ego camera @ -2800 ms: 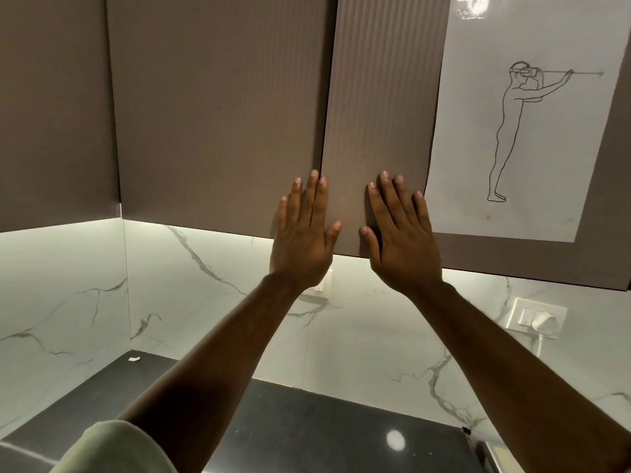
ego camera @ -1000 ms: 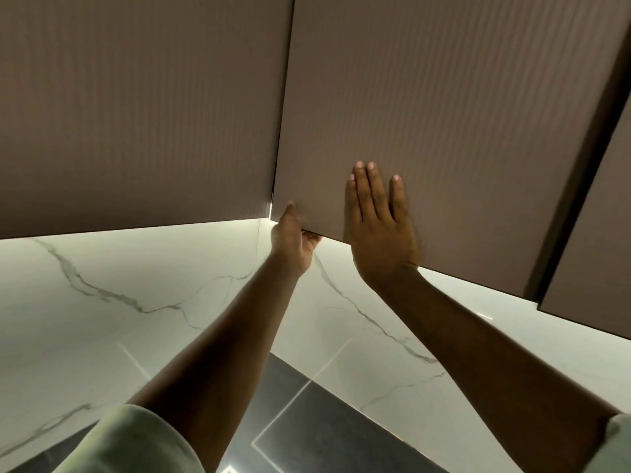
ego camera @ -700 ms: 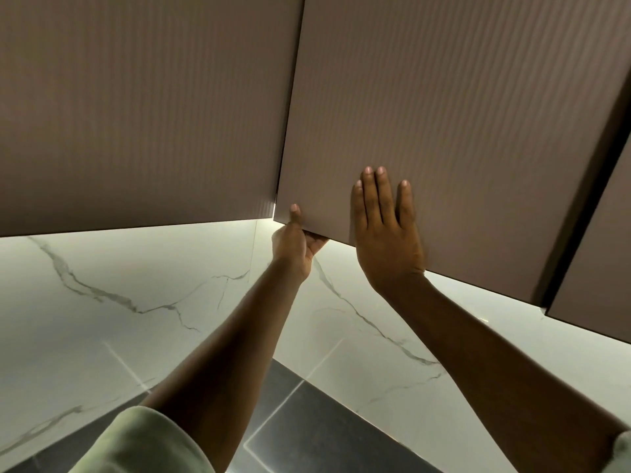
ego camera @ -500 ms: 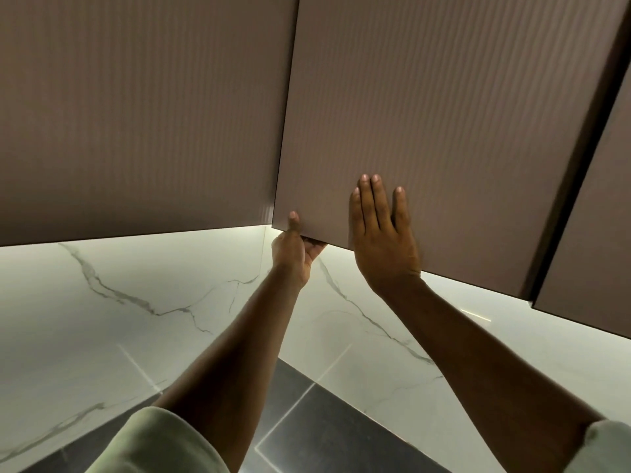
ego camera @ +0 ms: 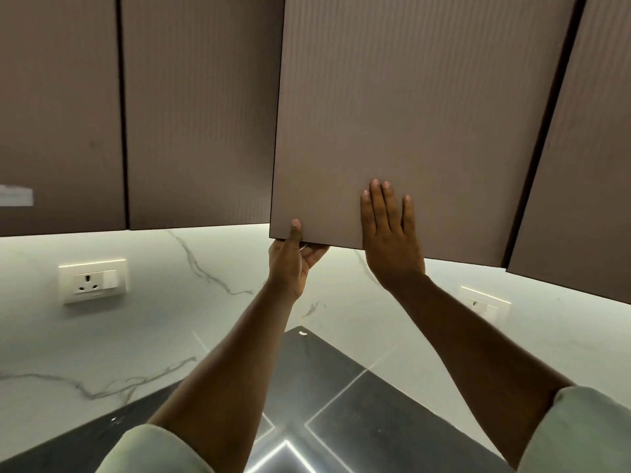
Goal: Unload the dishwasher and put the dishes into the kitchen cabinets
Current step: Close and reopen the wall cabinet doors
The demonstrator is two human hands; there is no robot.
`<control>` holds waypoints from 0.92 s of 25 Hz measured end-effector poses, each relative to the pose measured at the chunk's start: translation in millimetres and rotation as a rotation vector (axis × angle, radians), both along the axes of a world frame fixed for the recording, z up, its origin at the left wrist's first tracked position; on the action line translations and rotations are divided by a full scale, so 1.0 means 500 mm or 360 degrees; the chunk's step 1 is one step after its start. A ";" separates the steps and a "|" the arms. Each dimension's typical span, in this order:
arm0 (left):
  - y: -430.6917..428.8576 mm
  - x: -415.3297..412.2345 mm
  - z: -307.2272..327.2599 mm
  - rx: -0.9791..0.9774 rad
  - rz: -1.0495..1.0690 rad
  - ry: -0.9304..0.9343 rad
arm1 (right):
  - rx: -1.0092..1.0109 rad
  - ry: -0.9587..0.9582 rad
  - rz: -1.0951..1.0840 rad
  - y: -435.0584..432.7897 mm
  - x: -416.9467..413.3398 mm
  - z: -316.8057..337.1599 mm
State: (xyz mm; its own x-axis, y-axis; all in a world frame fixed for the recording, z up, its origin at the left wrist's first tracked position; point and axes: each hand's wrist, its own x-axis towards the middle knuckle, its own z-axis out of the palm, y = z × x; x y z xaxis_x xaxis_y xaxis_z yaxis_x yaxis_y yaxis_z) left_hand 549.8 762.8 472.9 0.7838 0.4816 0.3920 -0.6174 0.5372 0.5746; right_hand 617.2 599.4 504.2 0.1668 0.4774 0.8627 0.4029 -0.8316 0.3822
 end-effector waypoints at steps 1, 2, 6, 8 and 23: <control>-0.004 -0.040 -0.003 0.0022 -0.0005 -0.0009 | 0.0030 0.0010 0.0037 -0.004 -0.023 -0.004; -0.009 -0.075 -0.004 0.0045 -0.0021 -0.0013 | 0.0055 0.0019 0.0066 -0.008 -0.041 -0.006; -0.041 -0.188 -0.008 0.0162 -0.0066 0.0000 | 0.0144 0.0097 0.0178 -0.041 -0.108 -0.019; -0.064 -0.239 -0.008 0.0232 -0.0031 0.0019 | 0.0180 0.0130 0.0210 -0.056 -0.150 -0.023; -0.233 -0.445 -0.001 0.1377 0.0725 0.0133 | 0.0621 0.0852 0.0257 -0.137 -0.453 -0.033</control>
